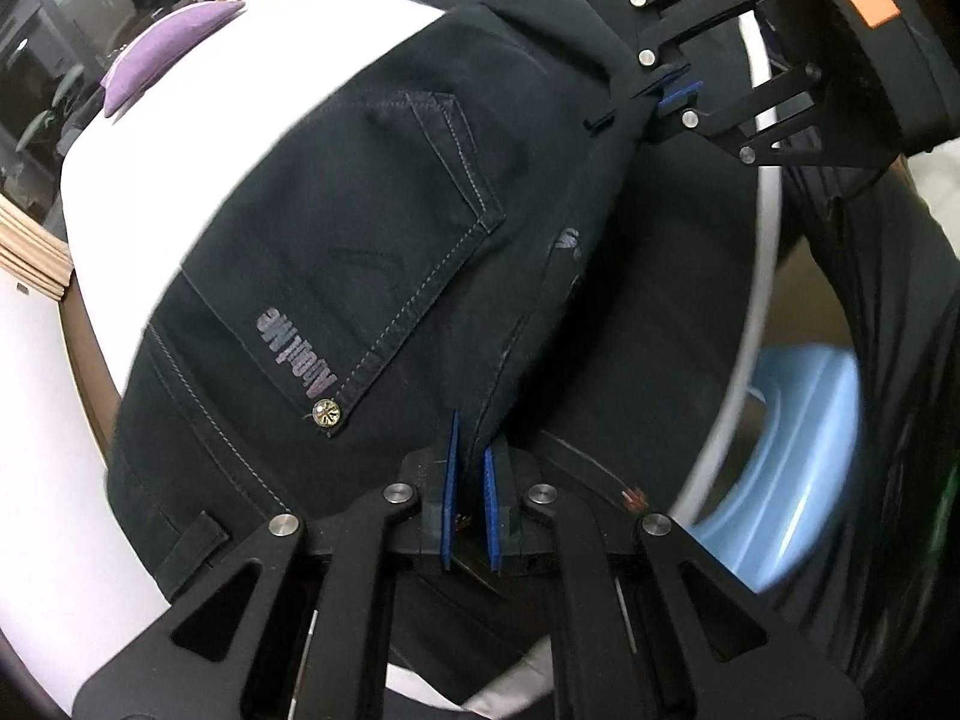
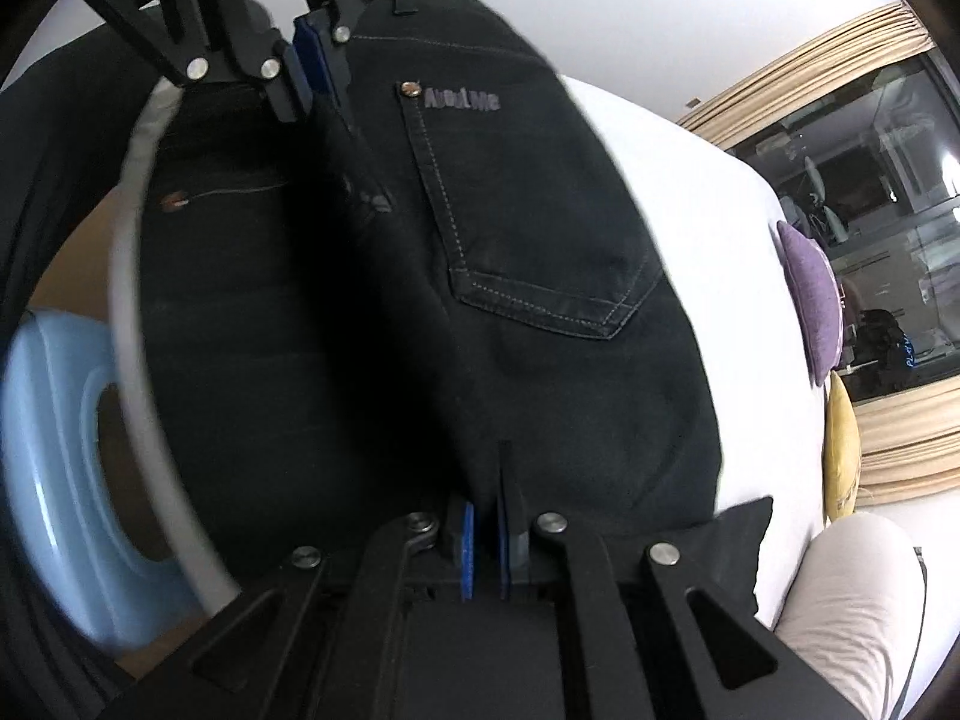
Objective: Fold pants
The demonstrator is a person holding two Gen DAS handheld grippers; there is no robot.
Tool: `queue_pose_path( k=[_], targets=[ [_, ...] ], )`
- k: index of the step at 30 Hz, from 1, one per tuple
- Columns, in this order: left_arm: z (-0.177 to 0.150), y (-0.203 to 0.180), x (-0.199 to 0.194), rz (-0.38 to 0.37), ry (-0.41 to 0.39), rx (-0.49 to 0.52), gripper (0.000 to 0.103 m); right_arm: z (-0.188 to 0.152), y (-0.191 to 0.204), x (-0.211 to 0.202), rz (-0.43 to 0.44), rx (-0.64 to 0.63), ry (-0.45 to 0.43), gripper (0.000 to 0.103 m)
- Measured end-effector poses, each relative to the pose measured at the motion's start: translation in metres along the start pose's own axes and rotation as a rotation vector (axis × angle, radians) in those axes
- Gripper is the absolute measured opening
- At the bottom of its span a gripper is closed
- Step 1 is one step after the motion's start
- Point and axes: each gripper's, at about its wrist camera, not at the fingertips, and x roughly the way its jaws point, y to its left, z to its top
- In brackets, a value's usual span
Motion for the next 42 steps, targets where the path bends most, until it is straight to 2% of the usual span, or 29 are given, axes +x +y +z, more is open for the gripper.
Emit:
queue_pose_path(
  k=[7,10,11,13,14,18,19,31,37,40,42],
  targets=[
    [-0.004,-0.011,-0.007,-0.006,0.017,0.035,0.006,-0.013,0.025,-0.008,-0.033,-0.019,0.035,0.006],
    [-0.001,-0.009,-0.008,-0.002,0.025,0.050,0.006,-0.011,0.025,-0.004,-0.027,0.000,0.040,0.006],
    [0.009,-0.003,-0.004,0.000,0.026,0.047,0.006,-0.010,0.007,0.009,-0.028,0.003,0.040,0.006],
    [0.012,-0.003,-0.002,0.006,0.025,0.041,0.006,-0.008,0.006,0.015,-0.041,0.002,0.046,0.007],
    [0.013,-0.004,-0.002,0.015,0.024,0.046,0.006,-0.015,0.019,0.008,-0.047,-0.001,0.048,0.007],
    [0.006,-0.018,-0.001,0.032,0.020,0.070,0.006,-0.022,0.033,0.002,-0.046,0.023,0.053,0.007],
    [-0.005,-0.021,-0.009,0.033,0.017,0.068,0.006,-0.022,0.030,0.002,-0.038,0.039,0.052,0.007],
    [-0.020,-0.033,-0.002,0.051,-0.013,0.038,0.009,-0.027,0.042,0.003,-0.051,0.058,0.071,0.008],
    [-0.020,-0.030,-0.033,-0.040,0.020,0.060,0.016,-0.029,0.045,0.011,-0.055,0.077,0.065,0.010],
    [-0.002,-0.019,-0.051,-0.073,-0.022,0.011,0.017,-0.027,0.045,0.020,-0.064,0.084,0.061,0.010],
    [0.020,-0.015,-0.057,-0.083,-0.084,-0.019,0.017,-0.027,0.042,0.024,-0.052,0.124,0.054,0.011]
  ],
)
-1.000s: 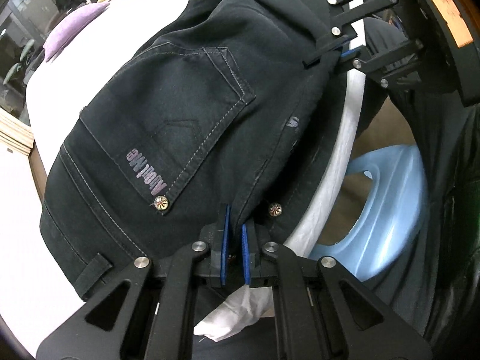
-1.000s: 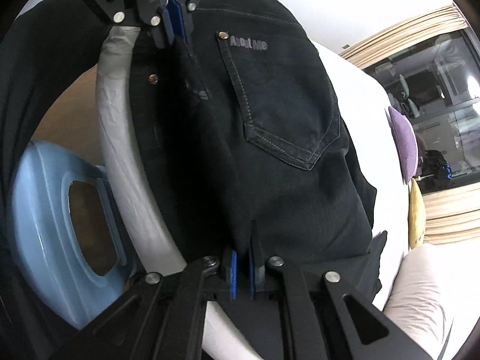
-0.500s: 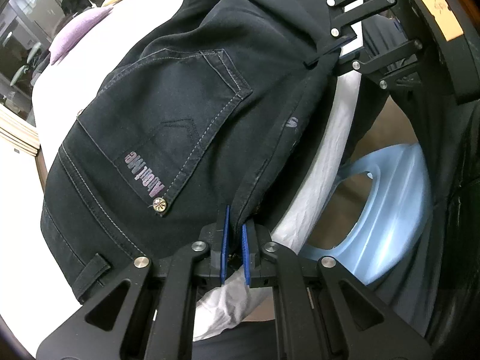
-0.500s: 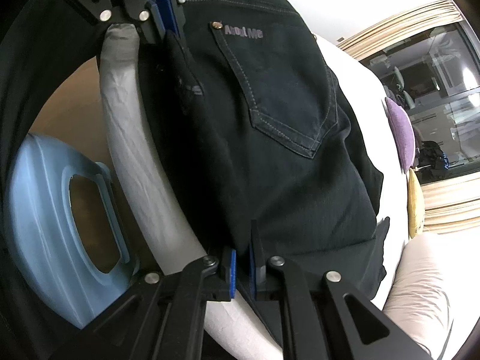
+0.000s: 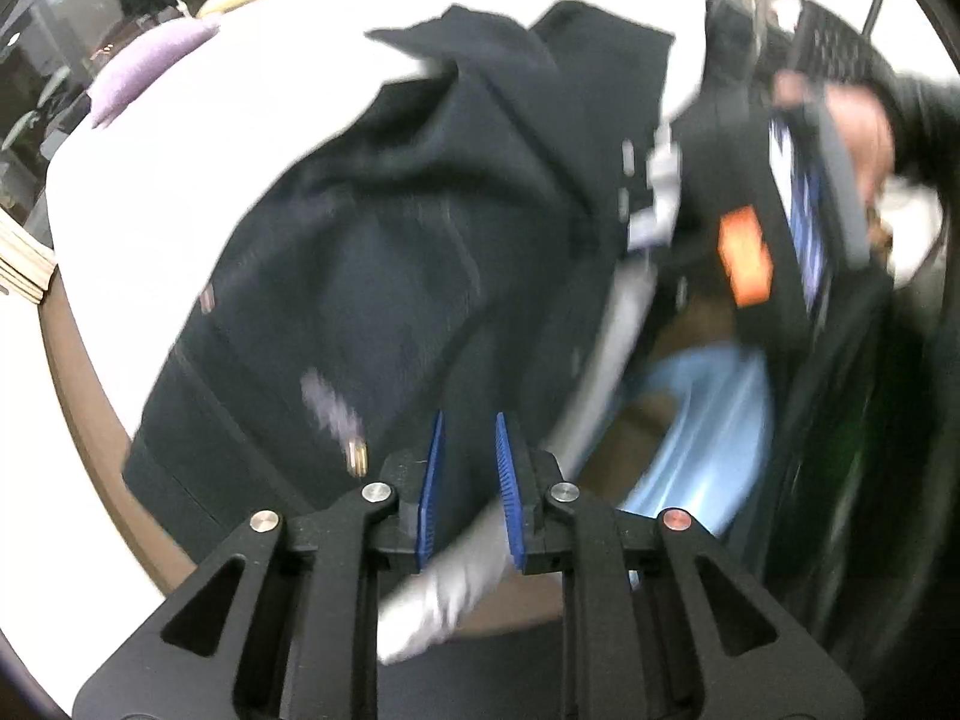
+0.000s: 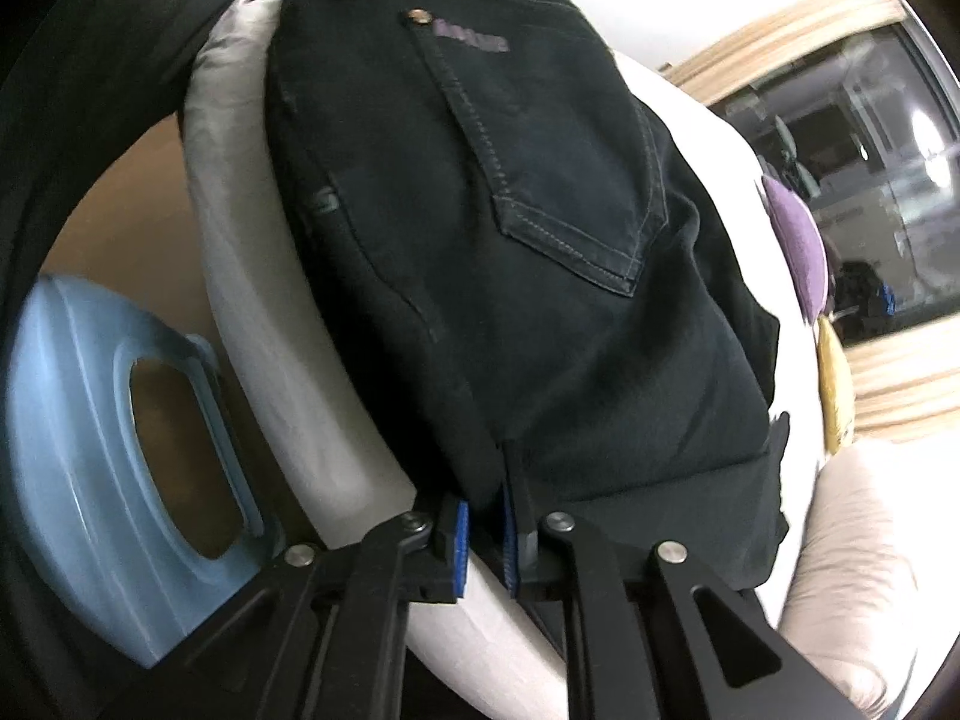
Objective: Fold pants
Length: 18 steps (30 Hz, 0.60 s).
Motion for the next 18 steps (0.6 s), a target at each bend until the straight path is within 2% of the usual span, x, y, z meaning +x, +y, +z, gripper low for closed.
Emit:
queue_pose_path(
  k=[2,3,4,5,6,7,8,10,13,16,18],
  targets=[
    [0.019,0.003,0.004,0.013,-0.041,-0.032,0.017,-0.001,-0.010,0.000,0.031,0.082,-0.015,0.016],
    [0.032,0.006,0.015,0.019,-0.051,-0.069,0.017,-0.002,-0.017,0.000,0.032,0.128,-0.020,0.029],
    [0.041,0.007,0.025,0.009,-0.049,-0.091,0.017,-0.004,-0.024,-0.001,0.016,0.167,-0.024,0.051],
    [0.046,0.009,0.039,-0.007,-0.040,-0.111,0.017,-0.007,-0.030,-0.003,-0.002,0.205,-0.028,0.062],
    [0.052,0.009,0.060,-0.004,-0.009,-0.126,0.017,-0.010,-0.040,-0.008,0.004,0.257,-0.042,0.081],
    [0.055,0.010,0.081,0.035,0.049,-0.137,0.017,-0.014,-0.049,-0.014,0.034,0.304,-0.059,0.086],
    [0.053,0.011,0.097,0.051,0.076,-0.155,0.017,-0.020,-0.060,-0.021,0.069,0.369,-0.078,0.086],
    [0.051,0.016,0.097,0.023,0.024,-0.218,0.017,-0.037,-0.093,-0.032,0.150,0.549,-0.091,0.086],
    [0.049,0.026,0.097,-0.030,0.005,-0.296,0.017,-0.063,-0.158,-0.037,0.217,0.837,-0.122,0.085],
    [0.048,0.028,0.097,-0.034,0.000,-0.320,0.017,-0.082,-0.237,-0.021,0.167,1.111,-0.108,0.085],
    [0.048,0.027,0.097,-0.025,-0.001,-0.338,0.017,-0.078,-0.283,0.004,0.105,1.203,-0.025,0.085]
  ],
)
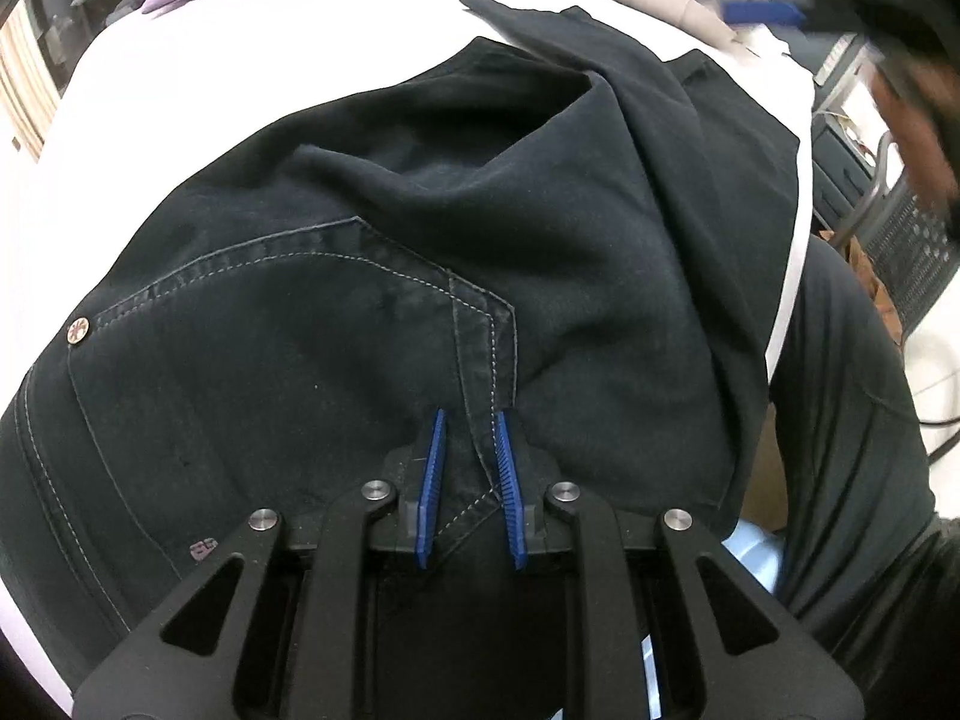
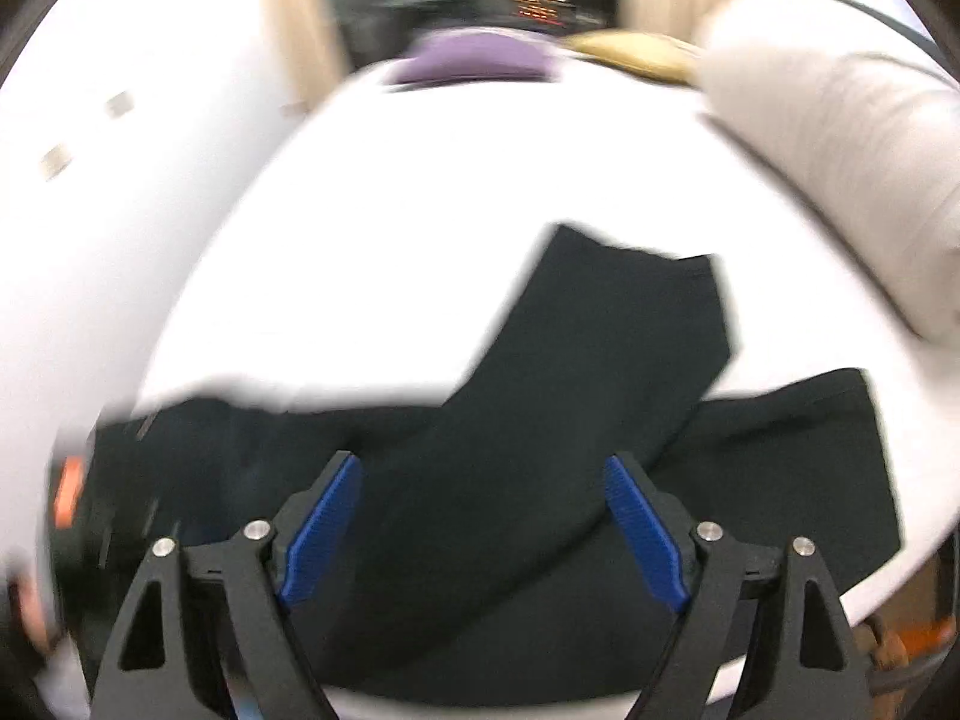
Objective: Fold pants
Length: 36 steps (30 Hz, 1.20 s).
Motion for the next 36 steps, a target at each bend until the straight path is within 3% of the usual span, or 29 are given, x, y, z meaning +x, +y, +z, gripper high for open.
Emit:
queue_pose_path(
  k=[3,7,13,16,17,19,20,21,22,26,29,33,36],
  targets=[
    [-0.005,0.001,0.000,0.006,-0.007,-0.022,0.017,0.046,0.000,0.036,-0.071,-0.003,0.007,0.085],
    [-0.008,0.002,-0.001,0.014,-0.004,-0.020,0.017,0.097,0.005,0.103,-0.217,-0.011,0.105,0.084],
    [-0.010,0.007,-0.003,0.000,-0.011,-0.029,0.017,0.112,0.005,0.165,-0.379,-0.018,0.259,0.084],
    [-0.012,0.009,-0.006,-0.001,-0.016,-0.031,0.017,0.100,-0.012,0.176,-0.346,0.060,0.275,0.078],
    [-0.013,0.010,-0.007,-0.001,-0.017,-0.033,0.017,0.098,-0.020,0.175,-0.300,0.111,0.260,0.072],
    [-0.015,0.010,-0.007,-0.001,-0.019,-0.036,0.017,0.094,-0.030,0.176,-0.186,0.182,0.261,0.049],
    [-0.015,0.011,-0.007,0.000,-0.019,-0.036,0.017,0.093,-0.032,0.171,-0.155,0.187,0.239,0.038],
    [-0.015,0.011,-0.007,0.002,-0.018,-0.037,0.017,0.093,-0.034,0.167,-0.133,0.182,0.228,0.008],
    [-0.014,0.010,-0.007,0.004,-0.017,-0.038,0.017,0.093,-0.036,0.161,-0.108,0.190,0.216,0.003],
    [-0.013,0.010,-0.007,0.007,-0.013,-0.048,0.017,0.086,-0.063,0.098,-0.057,0.244,0.047,0.002],
    [-0.011,0.010,-0.007,0.009,-0.009,-0.053,0.017,0.061,-0.105,0.035,-0.013,0.360,-0.090,0.002],
    [-0.007,0.010,-0.008,0.016,-0.002,-0.065,0.017,-0.014,-0.189,-0.029,-0.015,0.590,-0.222,0.002],
    [-0.005,0.009,-0.008,0.023,0.002,-0.080,0.017,-0.078,-0.236,-0.042,-0.064,0.778,-0.226,0.002]
  ],
)
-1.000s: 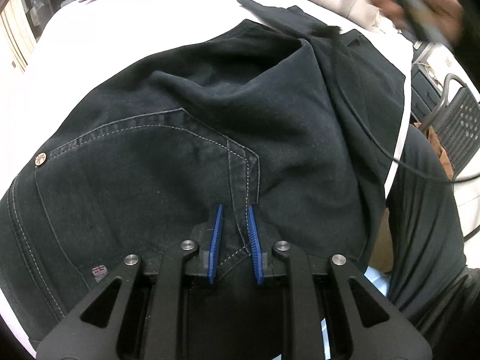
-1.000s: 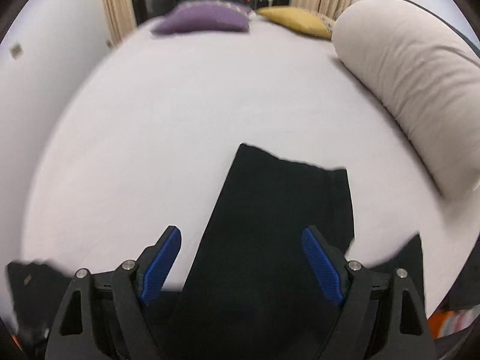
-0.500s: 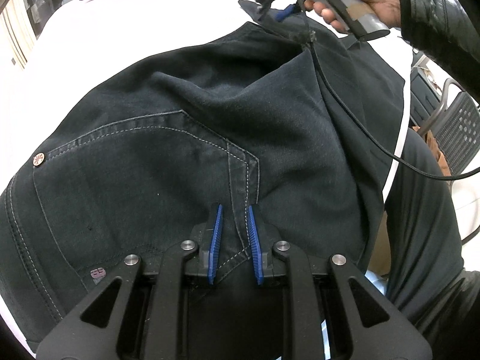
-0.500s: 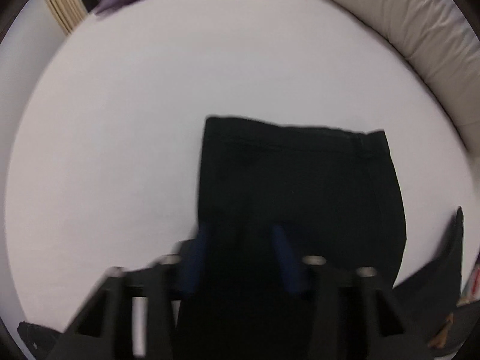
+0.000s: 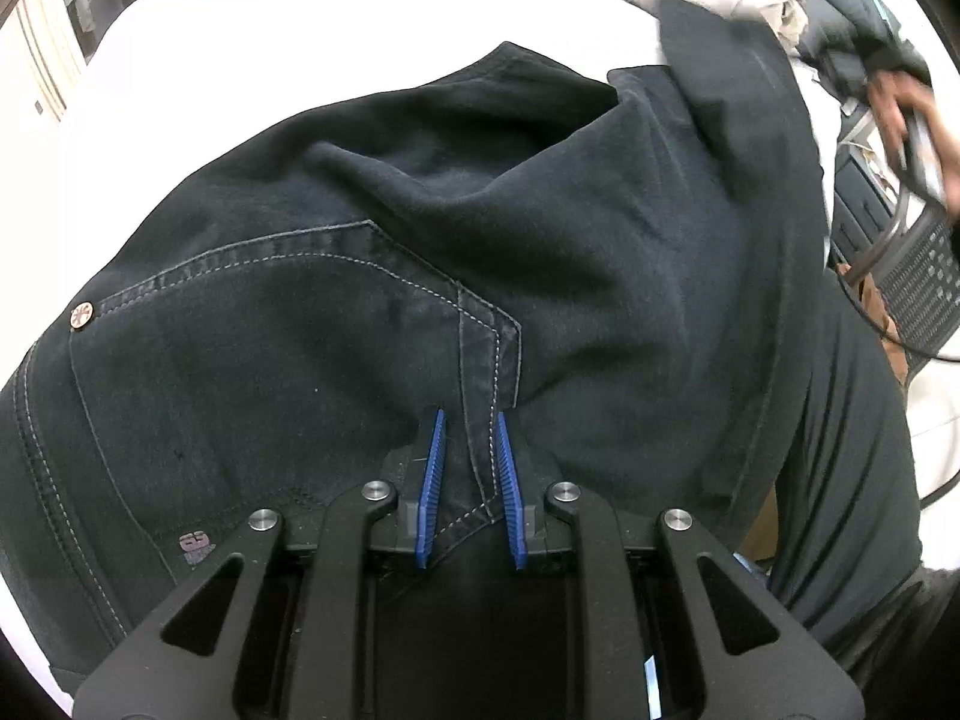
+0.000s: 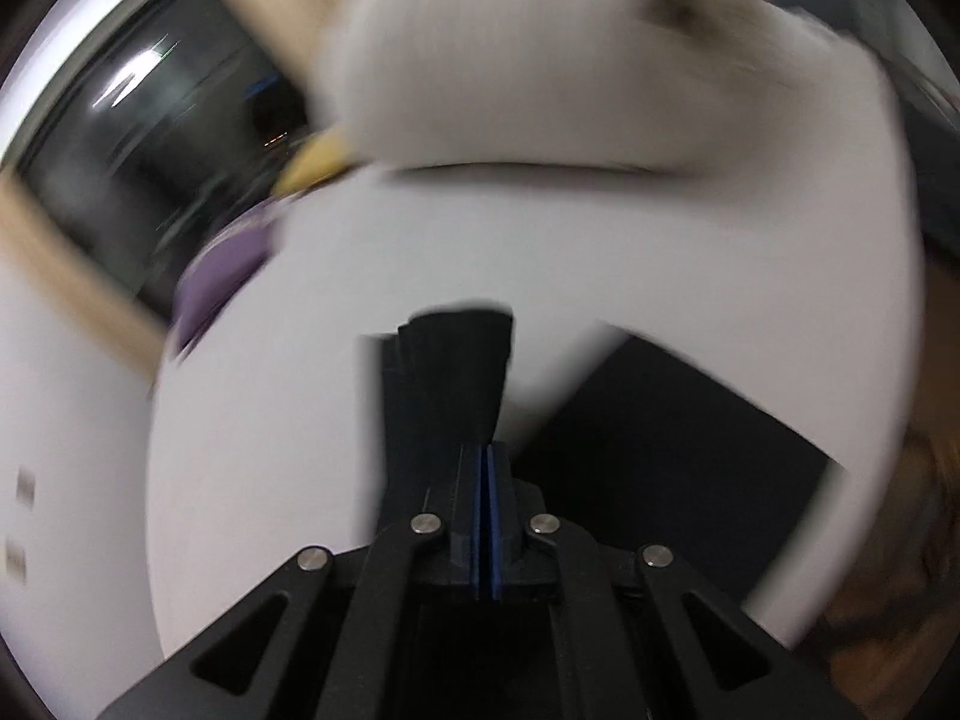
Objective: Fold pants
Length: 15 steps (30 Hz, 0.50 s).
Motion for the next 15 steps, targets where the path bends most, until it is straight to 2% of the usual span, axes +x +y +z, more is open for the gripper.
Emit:
queue_pose_path(
  k=[3,5,6,7,8,9,12,15],
  targets=[
    [0.003,0.001,0.000,-0.001,0.007,-0.026,0.017,-0.023,-0.067,-0.005,-0.073,0.137,0.016,0.004],
    [0.004,0.003,-0.001,-0.001,0.011,-0.033,0.017,-0.041,-0.091,-0.007,-0.050,0.203,0.035,0.005],
    [0.005,0.003,-0.001,0.002,0.013,-0.035,0.017,-0.050,-0.100,-0.008,-0.027,0.236,0.052,0.020],
    [0.007,0.002,-0.001,0.007,0.016,-0.035,0.017,-0.060,-0.107,-0.005,0.007,0.271,0.075,0.053],
    [0.007,0.002,-0.002,0.012,0.018,-0.034,0.017,-0.064,-0.114,0.001,0.030,0.294,0.082,0.065],
    [0.008,0.001,-0.002,0.018,0.022,-0.032,0.017,-0.070,-0.117,0.000,0.055,0.319,0.068,0.072],
    [0.011,-0.002,-0.002,0.027,0.026,-0.030,0.018,-0.076,-0.118,-0.001,0.077,0.328,0.024,0.073],
    [0.011,-0.004,-0.003,0.025,0.026,-0.041,0.018,-0.074,-0.122,0.001,0.157,0.364,0.008,0.070]
  ],
)
